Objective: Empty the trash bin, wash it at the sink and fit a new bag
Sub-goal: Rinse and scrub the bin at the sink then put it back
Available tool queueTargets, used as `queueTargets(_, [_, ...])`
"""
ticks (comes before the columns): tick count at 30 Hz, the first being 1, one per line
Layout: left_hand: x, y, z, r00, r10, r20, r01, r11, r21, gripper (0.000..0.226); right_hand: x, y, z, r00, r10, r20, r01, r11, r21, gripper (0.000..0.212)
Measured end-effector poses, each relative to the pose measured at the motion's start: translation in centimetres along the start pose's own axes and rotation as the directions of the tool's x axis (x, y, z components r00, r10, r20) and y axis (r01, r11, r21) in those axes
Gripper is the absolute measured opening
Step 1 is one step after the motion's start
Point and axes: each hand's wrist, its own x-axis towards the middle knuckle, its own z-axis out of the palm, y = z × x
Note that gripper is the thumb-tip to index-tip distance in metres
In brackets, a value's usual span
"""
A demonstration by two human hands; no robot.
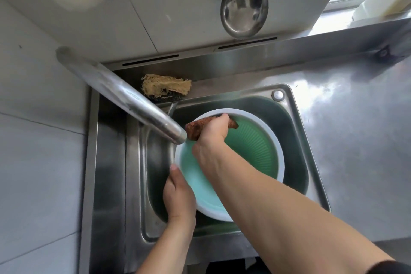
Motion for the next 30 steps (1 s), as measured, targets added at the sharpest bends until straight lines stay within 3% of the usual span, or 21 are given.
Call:
queueTargets(2, [0.1,0.0,0.0,1.0,-0.002,0.011,0.002,1.0,0.006,0.045,-0.2,0.4,1.0,0.999,-0.034,-0.035,0.033,0.999,-0.039,0.091])
queueTargets(6, [0.3,-0.1,0.0,0.999,0.015,0.03,-0.016,1.0,0.006,0.045,-0.3,1.6,1.2,0.989,-0.137,-0.056,0.118,0.96,-0.254,0.094])
queueTargets(9, [0.9,-0.3,0.2,0.999,0.031,0.007,-0.031,0.998,0.046,0.039,-0.3,2.8,0.2,0.985,-0.171,0.036,0.168,0.868,-0.467,0.099])
queueTargets(11, [1.0,-0.5,0.3,0.998,0.061,-0.005,-0.06,0.994,0.09,0.047,-0.2,3.7,-0.9,0.977,-0.163,0.136,0.212,0.801,-0.56,0.106])
queueTargets(14, [1.1,-0.5,0.3,0.997,0.079,-0.026,-0.076,0.991,0.112,0.055,-0.2,5.2,-3.1,0.953,-0.082,0.293,0.261,0.712,-0.651,0.111])
queueTargets(17, [1.1,-0.6,0.4,0.996,0.077,-0.036,-0.073,0.991,0.109,0.059,0.5,5.8,-5.9,0.921,0.064,0.385,0.249,0.664,-0.705,0.092])
queueTargets(20, [0.8,-0.6,0.5,0.999,0.04,-0.032,-0.037,0.995,0.088,0.059,0.6,5.0,-8.0,0.898,0.205,0.39,0.21,0.581,-0.787,0.073])
queueTargets(24, [0.5,-0.6,0.9,0.996,0.057,-0.069,-0.055,0.998,0.022,0.056,0.1,4.1,-9.8,0.889,0.293,0.351,0.276,0.266,-0.924,0.069])
queueTargets(28, [0.2,-0.5,1.2,0.993,0.04,-0.114,-0.046,0.998,-0.049,0.05,-1.5,1.5,-11.2,0.896,0.397,0.2,0.314,-0.245,-0.917,0.064])
queueTargets(30, [0.1,-0.5,1.2,0.994,0.014,-0.108,-0.022,0.997,-0.076,0.044,-1.7,0.0,-11.9,0.879,0.461,0.121,0.34,-0.429,-0.837,0.057])
